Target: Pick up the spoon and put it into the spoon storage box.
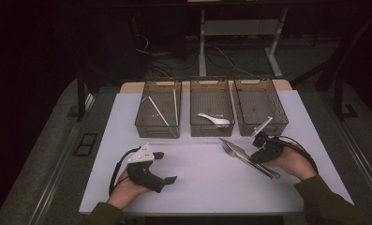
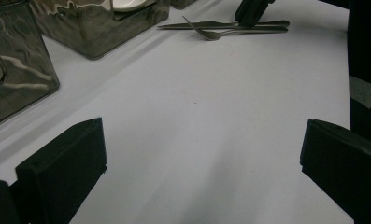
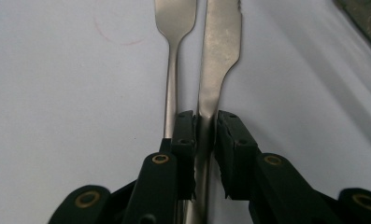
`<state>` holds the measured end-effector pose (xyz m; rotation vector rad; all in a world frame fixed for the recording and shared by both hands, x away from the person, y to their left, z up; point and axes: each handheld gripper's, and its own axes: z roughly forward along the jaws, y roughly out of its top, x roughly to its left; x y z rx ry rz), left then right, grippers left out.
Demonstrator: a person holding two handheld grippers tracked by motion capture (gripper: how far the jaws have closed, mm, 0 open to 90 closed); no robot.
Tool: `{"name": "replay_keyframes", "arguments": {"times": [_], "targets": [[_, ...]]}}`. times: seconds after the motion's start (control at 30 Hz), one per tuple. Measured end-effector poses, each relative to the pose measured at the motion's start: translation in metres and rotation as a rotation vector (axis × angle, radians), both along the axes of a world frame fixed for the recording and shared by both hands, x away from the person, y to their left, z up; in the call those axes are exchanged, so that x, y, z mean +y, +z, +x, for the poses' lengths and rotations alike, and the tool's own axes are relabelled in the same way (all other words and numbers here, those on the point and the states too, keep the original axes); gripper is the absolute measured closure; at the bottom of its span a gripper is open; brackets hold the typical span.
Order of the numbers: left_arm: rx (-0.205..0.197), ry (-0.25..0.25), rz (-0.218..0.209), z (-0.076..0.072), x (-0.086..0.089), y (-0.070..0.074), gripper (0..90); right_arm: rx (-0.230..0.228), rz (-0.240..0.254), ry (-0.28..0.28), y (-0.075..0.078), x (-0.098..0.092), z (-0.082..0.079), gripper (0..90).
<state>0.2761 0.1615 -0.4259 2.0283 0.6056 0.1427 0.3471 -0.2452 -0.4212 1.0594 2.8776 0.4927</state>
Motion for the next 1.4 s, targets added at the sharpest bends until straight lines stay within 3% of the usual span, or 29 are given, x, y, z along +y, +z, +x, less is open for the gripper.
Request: {"name": "replay_keyframes", "arguments": {"times": [0.27,0.33,0.47,0.87,1.4], "targets": [[0.002,0.002,0.0,0.0,-0.001,-0.001,0.0,0.061,-0.085,-0.009,0.0,0.01,0.009,77.7],[0.005,-0.001,0.004,0.0,-0.001,-0.001,0.0,0.047,-0.112,0.012,0.0,0.013,0.009,77.7],[0.004,0.0,0.005,0.0,-0.001,-0.001,0.0,0.053,-0.133,-0.006,0.001,0.017,0.008,78.7],[-0.001,-0.001,0.003,-0.001,0.0,0.0,0.0,0.054,-0.1,-0.036,0.0,0.014,0.006,79.9],[-0.003,-0.002,0.001,-0.001,0.0,0.001,0.0,0.045,-0.026,-0.031,0.005,-0.002,0.005,79.9]]}}
